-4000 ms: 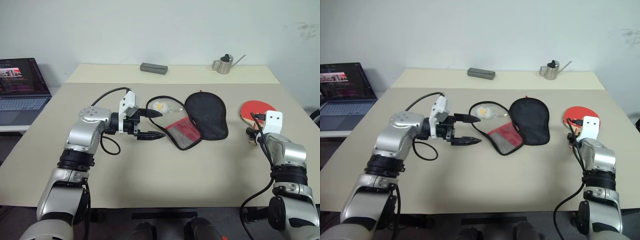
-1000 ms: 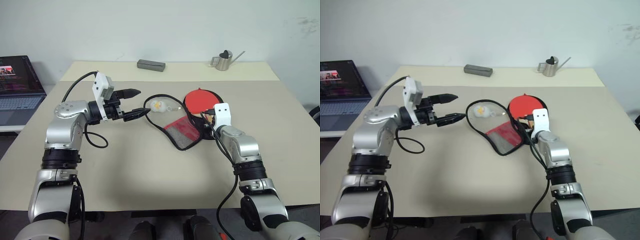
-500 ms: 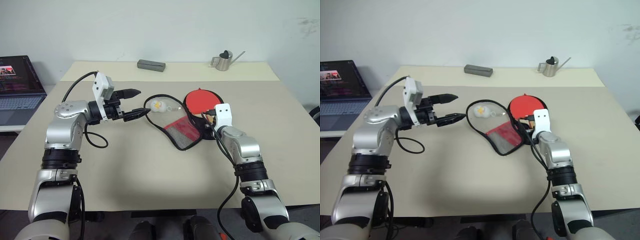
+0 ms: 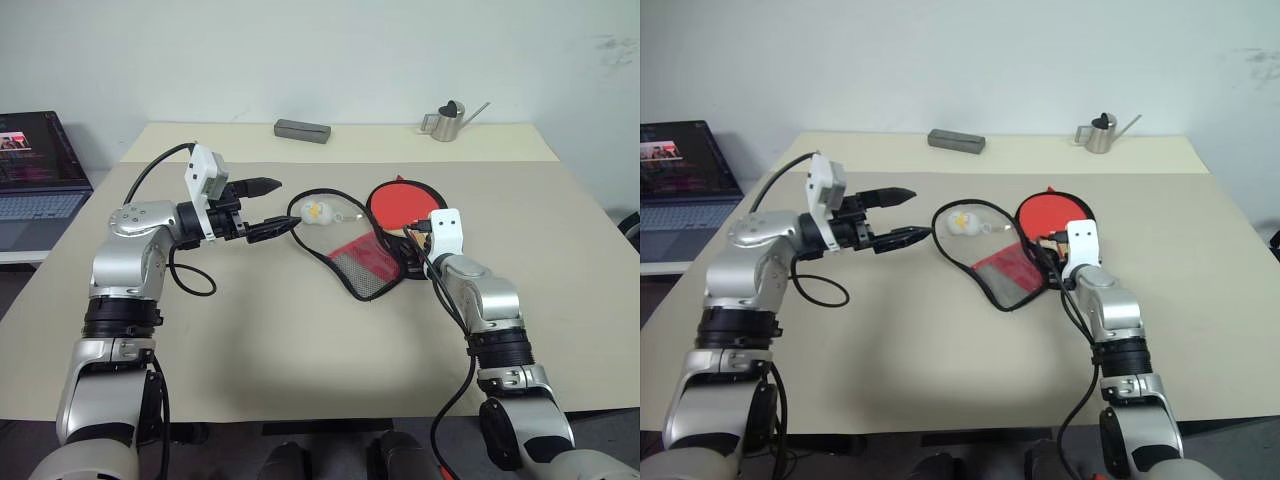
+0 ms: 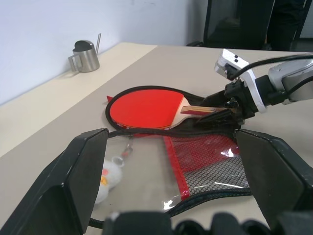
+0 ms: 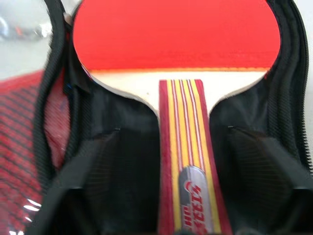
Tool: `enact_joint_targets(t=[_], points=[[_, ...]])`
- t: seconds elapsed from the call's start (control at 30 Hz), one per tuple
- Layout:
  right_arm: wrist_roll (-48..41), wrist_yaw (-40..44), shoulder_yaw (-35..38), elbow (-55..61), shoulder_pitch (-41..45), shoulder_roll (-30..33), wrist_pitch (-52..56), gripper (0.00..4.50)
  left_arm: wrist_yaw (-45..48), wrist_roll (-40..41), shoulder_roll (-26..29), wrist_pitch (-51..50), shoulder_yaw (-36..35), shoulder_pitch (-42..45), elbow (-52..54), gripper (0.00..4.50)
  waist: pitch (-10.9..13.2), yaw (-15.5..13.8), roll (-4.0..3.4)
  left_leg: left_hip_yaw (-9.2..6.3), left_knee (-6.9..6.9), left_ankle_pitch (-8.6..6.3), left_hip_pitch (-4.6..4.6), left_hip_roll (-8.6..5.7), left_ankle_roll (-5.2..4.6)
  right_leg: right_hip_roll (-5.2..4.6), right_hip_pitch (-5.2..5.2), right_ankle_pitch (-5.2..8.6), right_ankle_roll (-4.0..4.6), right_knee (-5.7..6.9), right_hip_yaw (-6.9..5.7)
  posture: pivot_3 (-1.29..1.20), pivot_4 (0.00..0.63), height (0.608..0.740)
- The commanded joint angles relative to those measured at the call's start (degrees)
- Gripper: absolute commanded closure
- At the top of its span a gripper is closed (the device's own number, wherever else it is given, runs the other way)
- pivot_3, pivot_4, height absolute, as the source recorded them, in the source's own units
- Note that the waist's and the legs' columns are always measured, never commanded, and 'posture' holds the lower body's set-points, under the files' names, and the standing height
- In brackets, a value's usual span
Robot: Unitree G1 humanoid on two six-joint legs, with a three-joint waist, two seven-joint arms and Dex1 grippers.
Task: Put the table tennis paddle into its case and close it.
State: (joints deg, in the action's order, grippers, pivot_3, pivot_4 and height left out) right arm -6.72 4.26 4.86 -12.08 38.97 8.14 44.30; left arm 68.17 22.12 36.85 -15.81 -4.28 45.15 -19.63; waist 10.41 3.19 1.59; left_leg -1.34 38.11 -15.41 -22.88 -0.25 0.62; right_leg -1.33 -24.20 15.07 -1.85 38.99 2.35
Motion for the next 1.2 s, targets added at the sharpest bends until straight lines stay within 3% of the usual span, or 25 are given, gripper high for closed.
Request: enact_joint_targets(t=[0.03,0.27,0.47,0.6,0.9,0.93,1.2], points=[[-3.3,1.7,1.1,8.3,0.1,-1.1,0.9,0.02,-0.1,0.1,0.7,0.7,-0.6,0.4,1.5,0.00,0.0,0.0,0.00,0.00,0.00,0.00,0.00,0.00,0.00,0.00,0.00,0.00,0.00,0.00,0.00,0.00,0.150,0.740],[-7.2,10.5,-0.4,22.6,-3.6,5.2,3.3,0.02,-1.0,-0.4,0.8,1.1,-1.2,-2.2,1.0,0.00,0.0,-0.2,0.00,-0.03,0.01,0.00,-0.01,-0.01,0.00,-0.01,0.02,0.00,0.00,-0.02,-0.03,0.00,0.150,0.740],[-9.1,15.1,0.8,26.2,-4.7,12.1,5.0,0.02,-0.9,-1.0,2.0,0.5,-1.2,-5.4,0.2,0.00,0.0,-0.3,0.00,-0.03,0.01,0.00,0.02,0.00,-0.01,0.00,0.03,0.00,0.00,-0.01,-0.04,0.00,0.150,0.740],[-11.9,18.7,1.7,29.4,-5.3,15.9,6.8,0.00,-1.8,-3.4,3.7,1.2,-0.4,-7.3,-2.1,0.95,0.0,-0.3,0.00,-0.03,0.01,0.00,0.02,0.00,-0.01,0.00,0.02,0.00,0.00,-0.01,-0.04,0.00,0.150,0.740],[-18.3,30.9,2.9,33.5,-5.6,26.0,4.4,0.00,-2.2,-10.4,4.4,6.5,2.5,-5.5,-13.4,4.30,0.0,-0.9,0.00,-0.04,0.04,-0.01,0.01,-0.02,-0.02,0.00,0.07,0.01,0.00,-0.05,-0.10,0.00,0.150,0.740],[-18.4,32.1,2.8,33.3,-5.8,27.3,3.7,0.00,-2.4,-11.5,3.9,7.0,3.4,-4.5,-15.6,4.46,0.0,-1.0,0.00,-0.04,0.04,-0.01,0.01,-0.02,-0.02,0.00,0.07,0.01,0.00,-0.04,-0.10,0.00,0.150,0.740],[-18.3,32.4,1.5,35.0,-7.8,29.0,2.7,0.00,-5.5,-17.5,-1.7,11.7,7.7,4.1,-29.0,4.46,0.0,-1.5,0.03,-0.04,0.09,-0.01,-0.03,-0.05,-0.02,0.00,0.08,0.01,-0.01,-0.03,-0.13,0.00,0.150,0.740]])
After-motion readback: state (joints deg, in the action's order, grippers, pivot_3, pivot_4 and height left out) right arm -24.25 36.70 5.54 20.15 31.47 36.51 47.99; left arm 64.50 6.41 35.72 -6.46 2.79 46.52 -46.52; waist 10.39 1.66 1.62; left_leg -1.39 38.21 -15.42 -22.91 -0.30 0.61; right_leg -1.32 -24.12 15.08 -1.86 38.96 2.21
